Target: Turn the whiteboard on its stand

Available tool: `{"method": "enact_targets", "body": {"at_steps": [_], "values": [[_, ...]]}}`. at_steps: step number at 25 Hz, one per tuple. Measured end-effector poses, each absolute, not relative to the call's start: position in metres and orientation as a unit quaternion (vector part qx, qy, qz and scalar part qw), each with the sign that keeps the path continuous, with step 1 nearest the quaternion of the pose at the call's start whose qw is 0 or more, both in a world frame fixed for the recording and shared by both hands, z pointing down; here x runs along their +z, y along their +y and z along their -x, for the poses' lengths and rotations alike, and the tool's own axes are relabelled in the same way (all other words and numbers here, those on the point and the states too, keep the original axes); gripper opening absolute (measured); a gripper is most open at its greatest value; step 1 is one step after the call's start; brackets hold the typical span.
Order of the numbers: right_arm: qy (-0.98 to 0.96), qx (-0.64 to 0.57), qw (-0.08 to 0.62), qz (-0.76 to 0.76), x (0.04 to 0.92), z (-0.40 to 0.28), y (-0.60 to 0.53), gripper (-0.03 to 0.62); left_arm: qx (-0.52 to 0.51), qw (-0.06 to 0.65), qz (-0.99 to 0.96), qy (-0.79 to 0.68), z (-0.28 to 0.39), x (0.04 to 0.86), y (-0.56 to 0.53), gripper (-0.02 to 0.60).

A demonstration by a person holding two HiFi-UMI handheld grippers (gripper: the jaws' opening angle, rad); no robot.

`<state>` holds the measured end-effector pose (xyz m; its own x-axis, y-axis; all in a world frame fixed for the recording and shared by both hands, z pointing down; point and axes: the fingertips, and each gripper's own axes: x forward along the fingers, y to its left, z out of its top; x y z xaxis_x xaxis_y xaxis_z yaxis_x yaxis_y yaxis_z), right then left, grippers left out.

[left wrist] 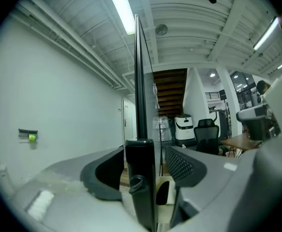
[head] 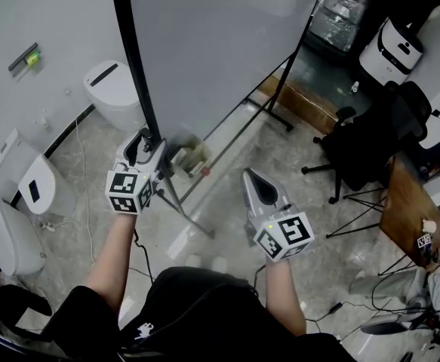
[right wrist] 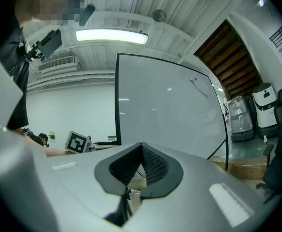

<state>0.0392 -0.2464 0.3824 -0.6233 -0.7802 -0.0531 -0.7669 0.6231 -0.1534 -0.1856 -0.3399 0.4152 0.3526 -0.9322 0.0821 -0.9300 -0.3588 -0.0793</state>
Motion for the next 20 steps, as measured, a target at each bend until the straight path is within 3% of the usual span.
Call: {"method": "enact_targets", "body": {"at_steps": [13,20], "values": [[0.894,-0.052,0.061,0.44,0.38,-0.046,-0.234,0.009,-0.027,0.067,0.819,0.57,0.174,0.376,-0.299,0.221],[0.886,-0.044,0.058,0.458,0.379,-0.06,-0.227,0.009,-0.005,0.049,0.851,0.524,0.125,0.371,-0.294,0.087]]}}
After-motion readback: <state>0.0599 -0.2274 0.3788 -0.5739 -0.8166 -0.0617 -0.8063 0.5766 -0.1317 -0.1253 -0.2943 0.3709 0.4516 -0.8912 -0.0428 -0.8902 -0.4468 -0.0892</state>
